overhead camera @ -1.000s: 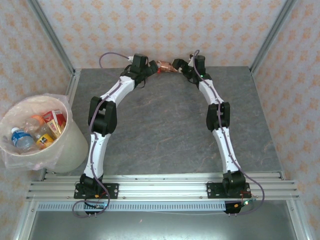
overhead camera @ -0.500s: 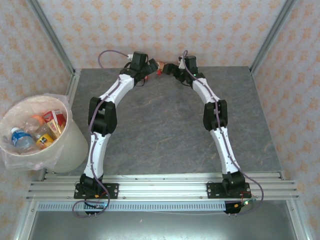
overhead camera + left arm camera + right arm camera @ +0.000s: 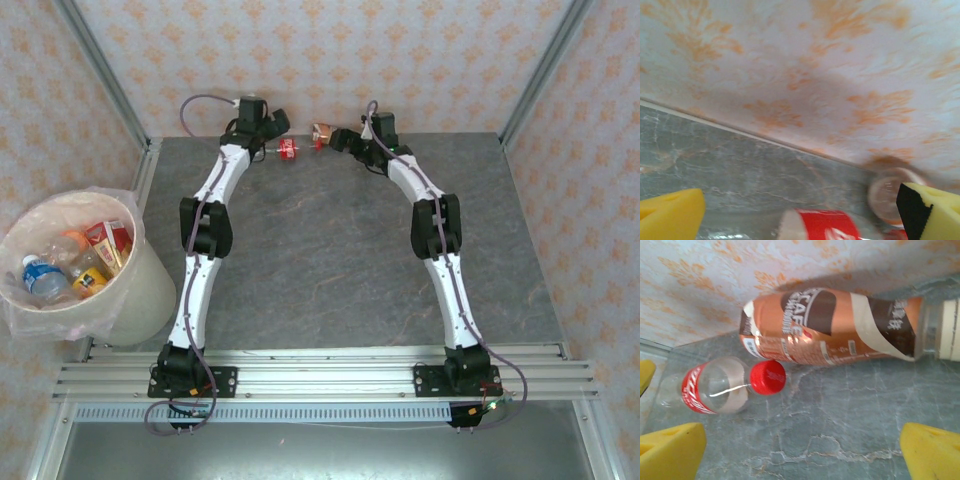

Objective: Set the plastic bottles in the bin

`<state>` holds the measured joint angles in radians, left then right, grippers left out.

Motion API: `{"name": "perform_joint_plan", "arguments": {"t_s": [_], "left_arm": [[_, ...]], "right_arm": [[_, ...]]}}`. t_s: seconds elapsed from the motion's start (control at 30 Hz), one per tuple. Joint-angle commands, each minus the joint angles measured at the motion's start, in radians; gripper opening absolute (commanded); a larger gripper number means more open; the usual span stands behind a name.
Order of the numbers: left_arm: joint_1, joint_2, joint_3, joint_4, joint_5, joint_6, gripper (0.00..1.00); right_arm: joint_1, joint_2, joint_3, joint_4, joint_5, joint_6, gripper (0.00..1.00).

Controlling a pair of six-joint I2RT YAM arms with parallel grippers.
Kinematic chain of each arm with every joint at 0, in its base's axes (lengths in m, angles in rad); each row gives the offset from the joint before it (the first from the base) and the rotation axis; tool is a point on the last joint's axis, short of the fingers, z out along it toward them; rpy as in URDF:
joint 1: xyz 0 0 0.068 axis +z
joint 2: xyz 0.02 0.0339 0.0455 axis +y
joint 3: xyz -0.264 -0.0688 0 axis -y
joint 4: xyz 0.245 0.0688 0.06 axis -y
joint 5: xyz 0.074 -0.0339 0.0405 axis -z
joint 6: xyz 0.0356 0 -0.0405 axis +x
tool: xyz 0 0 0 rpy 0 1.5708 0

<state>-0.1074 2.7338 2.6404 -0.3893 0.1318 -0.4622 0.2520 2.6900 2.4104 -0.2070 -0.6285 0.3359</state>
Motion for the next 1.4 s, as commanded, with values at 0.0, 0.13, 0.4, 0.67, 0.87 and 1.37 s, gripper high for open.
{"name": "perform_joint_plan", "arguments": {"t_s": [0.0, 0.13, 0.4, 0.67, 0.87, 1.37], "left_arm": [[-0.005, 0.011, 0.054, -0.009, 0.074, 0.086, 1.0], [-0.005, -0.002, 0.059, -0.089, 0.128, 0.112, 1.0], [-0.053, -0.161, -0.151, -0.19, 0.216, 0.253, 1.0], [-0.128, -0.214, -0.254, -0.316, 0.117, 0.428, 1.0], [-0.152, -0.169, -0.213, -0.37, -0.053, 0.474, 0.99], [-0.142, -0.019, 0.028, -0.572, 0.022, 0.539, 0.99]], "right_arm": [[-0.002, -0.119, -0.06, 0.068, 0.024, -0.008, 0.99], [-0.002, -0.206, -0.213, 0.148, 0.041, 0.004, 0.99], [-0.005, -0.329, -0.457, 0.288, 0.07, 0.039, 0.99], [-0.007, -0.374, -0.528, 0.314, 0.081, 0.052, 0.99], [-0.011, -0.419, -0.599, 0.343, 0.099, 0.061, 0.99], [-0.021, -0.562, -0.792, 0.385, 0.12, 0.075, 0.99]]}}
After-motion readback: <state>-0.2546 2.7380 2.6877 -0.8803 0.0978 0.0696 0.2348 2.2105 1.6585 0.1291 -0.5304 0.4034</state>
